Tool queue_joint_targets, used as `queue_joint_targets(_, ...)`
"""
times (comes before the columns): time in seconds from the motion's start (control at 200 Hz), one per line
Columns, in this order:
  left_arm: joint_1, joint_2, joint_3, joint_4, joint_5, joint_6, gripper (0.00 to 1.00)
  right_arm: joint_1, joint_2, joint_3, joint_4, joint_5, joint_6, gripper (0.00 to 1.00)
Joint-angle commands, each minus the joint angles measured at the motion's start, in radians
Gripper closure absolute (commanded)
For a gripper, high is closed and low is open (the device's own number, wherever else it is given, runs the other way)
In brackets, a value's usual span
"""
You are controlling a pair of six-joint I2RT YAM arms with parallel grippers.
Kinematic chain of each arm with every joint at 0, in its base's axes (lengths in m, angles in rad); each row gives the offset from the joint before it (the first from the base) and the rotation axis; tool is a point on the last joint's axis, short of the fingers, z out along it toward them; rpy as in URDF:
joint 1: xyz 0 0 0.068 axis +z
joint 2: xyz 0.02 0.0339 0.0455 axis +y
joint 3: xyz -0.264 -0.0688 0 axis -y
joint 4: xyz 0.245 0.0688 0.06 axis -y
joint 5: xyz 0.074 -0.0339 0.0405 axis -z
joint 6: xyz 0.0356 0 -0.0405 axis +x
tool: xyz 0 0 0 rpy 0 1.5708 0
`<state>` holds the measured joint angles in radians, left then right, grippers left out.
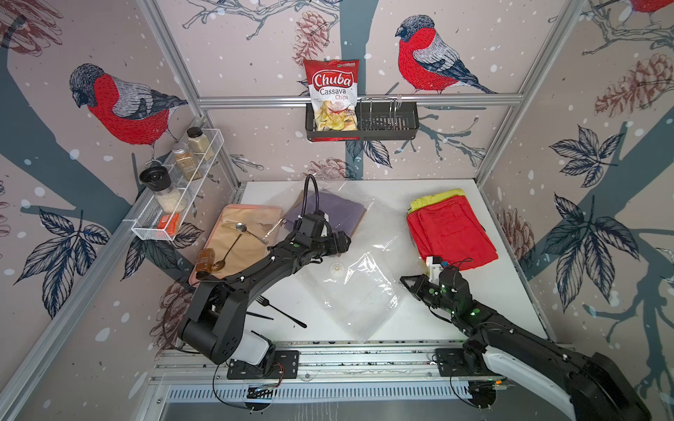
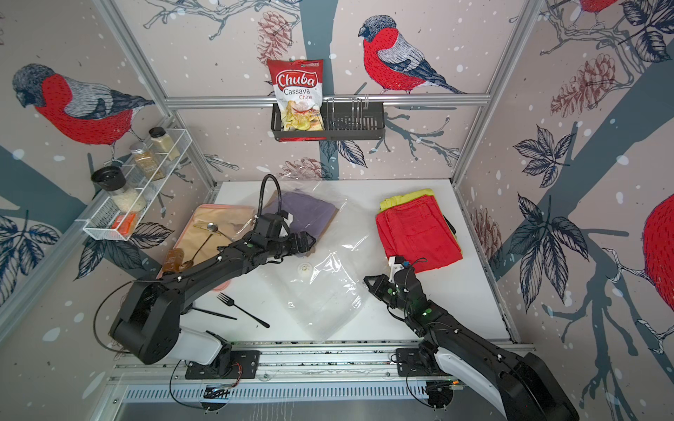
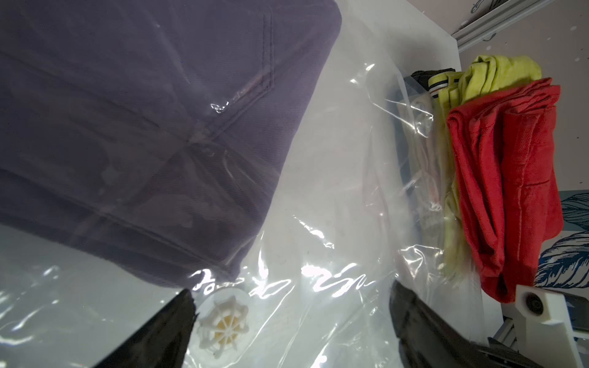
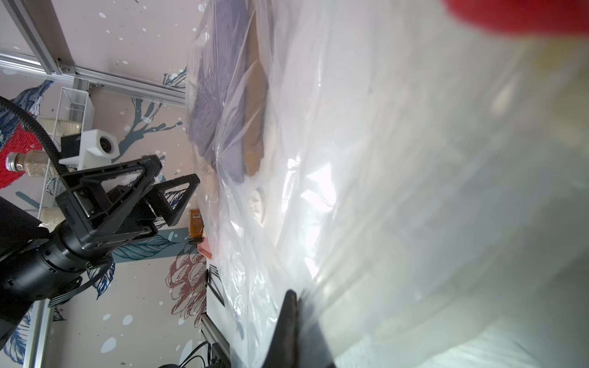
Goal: Take the trousers out of the vacuum bag
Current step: Place the trousers at the center of the board.
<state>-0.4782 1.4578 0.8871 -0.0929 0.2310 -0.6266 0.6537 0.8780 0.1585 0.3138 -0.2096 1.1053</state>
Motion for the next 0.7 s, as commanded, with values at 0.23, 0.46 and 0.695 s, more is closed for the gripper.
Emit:
queue_joint_targets(0.23, 0.041, -0.046, -0.018, -0.031, -0.036, 0.032, 0.02, 0.202, 0.289, 0.171, 0.213, 0.042, 0.009, 1.0)
queue_joint_targets(0.46, 0.093, -0.051, -0.057, -0.05, -0.055, 0.043, 0.02, 0.325, 0.489, 0.341, 0.273, 0.049, -0.001, 1.0)
queue_joint_targets(0.695, 0.139, -0.131, -0.08, -0.069, -0.055, 0.048, 0.03, 0.386, 0.592, 0.455, 0.261, 0.029, -0.027, 1.0)
